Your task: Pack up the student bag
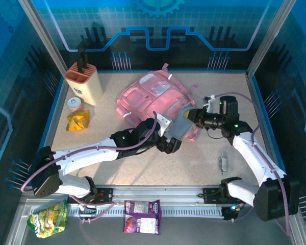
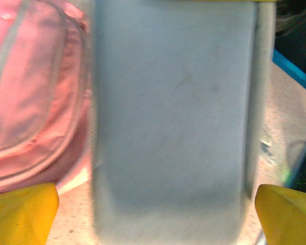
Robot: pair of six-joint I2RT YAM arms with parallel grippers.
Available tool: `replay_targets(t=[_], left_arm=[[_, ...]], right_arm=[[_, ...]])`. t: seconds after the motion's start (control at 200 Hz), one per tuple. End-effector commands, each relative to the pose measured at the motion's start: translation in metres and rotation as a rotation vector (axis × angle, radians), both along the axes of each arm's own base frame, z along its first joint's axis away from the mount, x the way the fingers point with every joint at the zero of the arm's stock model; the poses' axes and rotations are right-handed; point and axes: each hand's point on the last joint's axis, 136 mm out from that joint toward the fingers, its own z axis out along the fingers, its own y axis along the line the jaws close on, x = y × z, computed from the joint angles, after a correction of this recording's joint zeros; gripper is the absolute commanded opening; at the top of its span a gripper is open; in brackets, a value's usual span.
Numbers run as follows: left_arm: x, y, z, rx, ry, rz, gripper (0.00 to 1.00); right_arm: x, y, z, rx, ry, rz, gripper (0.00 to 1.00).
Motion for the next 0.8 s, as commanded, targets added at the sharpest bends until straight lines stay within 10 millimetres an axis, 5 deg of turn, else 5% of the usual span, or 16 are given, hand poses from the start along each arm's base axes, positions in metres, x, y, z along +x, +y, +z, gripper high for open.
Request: replay_targets(t=[0.0, 0.135, 0.39, 0.64, 0.795], left_arm=[[0.031, 0.031, 0.022, 0.124, -0.127, 0.169, 0.99], [0.059, 0.033, 0.028, 0.241, -0.189, 0.206, 0.99], [0.112, 0.0, -0.018, 0.489, -0.216, 0.104, 0.99], [0.149, -0.023, -0.062, 0.585, -0.177, 0.082, 0.95], [0.166, -0.014, -0.077, 0.594, -0.122, 0.143, 0.89]], right_arm=[[-0.006, -0.027, -0.007, -0.029, 0.011, -0.058, 0.16], [-0.004, -0.069, -0.023, -0.07, 0.039, -0.205, 0.17], [-0.006, -0.121, -0.03, -0.109, 0.064, -0.39, 0.17], [-0.008, -0.132, -0.033, -0.104, 0.076, -0.425, 0.18], [-0.008, -0.132, -0.038, -0.091, 0.09, -0.419, 0.18]])
